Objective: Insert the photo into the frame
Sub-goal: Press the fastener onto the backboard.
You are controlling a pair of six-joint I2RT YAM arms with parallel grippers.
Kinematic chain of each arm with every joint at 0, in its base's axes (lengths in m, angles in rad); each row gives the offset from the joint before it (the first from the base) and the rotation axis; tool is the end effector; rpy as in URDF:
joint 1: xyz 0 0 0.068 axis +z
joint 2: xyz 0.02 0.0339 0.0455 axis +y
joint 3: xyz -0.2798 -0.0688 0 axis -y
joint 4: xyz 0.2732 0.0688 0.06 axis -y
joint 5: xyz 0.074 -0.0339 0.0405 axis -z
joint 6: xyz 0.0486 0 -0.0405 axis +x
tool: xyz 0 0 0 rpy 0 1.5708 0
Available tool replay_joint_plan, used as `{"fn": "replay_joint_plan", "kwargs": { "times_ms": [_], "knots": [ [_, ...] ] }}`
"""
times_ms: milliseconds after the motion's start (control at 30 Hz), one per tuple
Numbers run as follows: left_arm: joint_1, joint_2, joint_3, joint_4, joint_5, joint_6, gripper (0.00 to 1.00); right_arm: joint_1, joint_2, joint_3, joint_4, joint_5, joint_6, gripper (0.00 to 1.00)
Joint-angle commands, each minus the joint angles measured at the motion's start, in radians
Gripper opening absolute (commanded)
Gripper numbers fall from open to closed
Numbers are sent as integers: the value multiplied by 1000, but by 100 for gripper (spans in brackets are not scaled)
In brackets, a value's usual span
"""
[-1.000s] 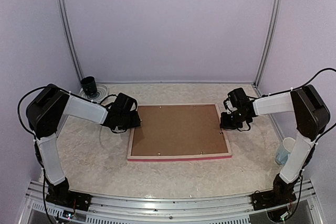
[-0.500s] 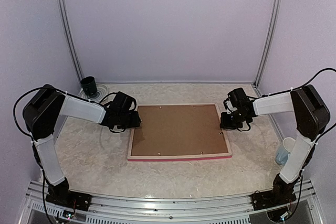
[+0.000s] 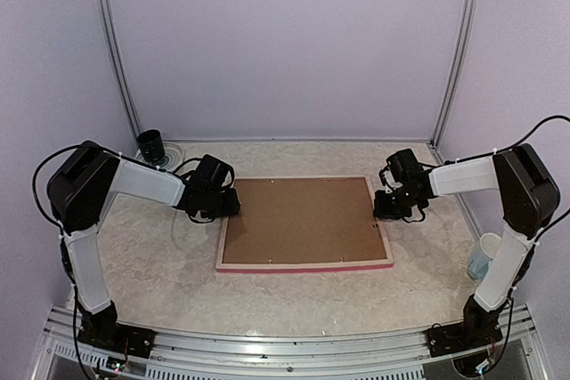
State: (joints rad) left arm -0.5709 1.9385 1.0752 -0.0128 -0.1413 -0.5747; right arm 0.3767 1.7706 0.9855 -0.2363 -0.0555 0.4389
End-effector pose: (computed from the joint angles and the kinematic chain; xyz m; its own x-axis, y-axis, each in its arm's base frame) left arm 0.3587 -0.2222 0.1121 -0.7922 -0.1308 -0.5961 0.0340 0.9658 -0.2572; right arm 0.3479 0.1405 0.1326 -0.8854 0.1060 -0.4526 -0.0199 0.9641 0.2647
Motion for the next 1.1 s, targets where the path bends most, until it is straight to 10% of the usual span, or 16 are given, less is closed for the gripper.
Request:
{"fn": "replay_joint_plan", "kwargs": {
  "times_ms": [0, 1067],
  "knots": [
    [7, 34, 19, -13, -2, 1, 43, 11, 4, 10, -31, -55, -28, 1],
    [28, 31, -16, 30, -20, -90, 27, 11, 9, 0, -16, -61, -29, 1]
  ]
}}
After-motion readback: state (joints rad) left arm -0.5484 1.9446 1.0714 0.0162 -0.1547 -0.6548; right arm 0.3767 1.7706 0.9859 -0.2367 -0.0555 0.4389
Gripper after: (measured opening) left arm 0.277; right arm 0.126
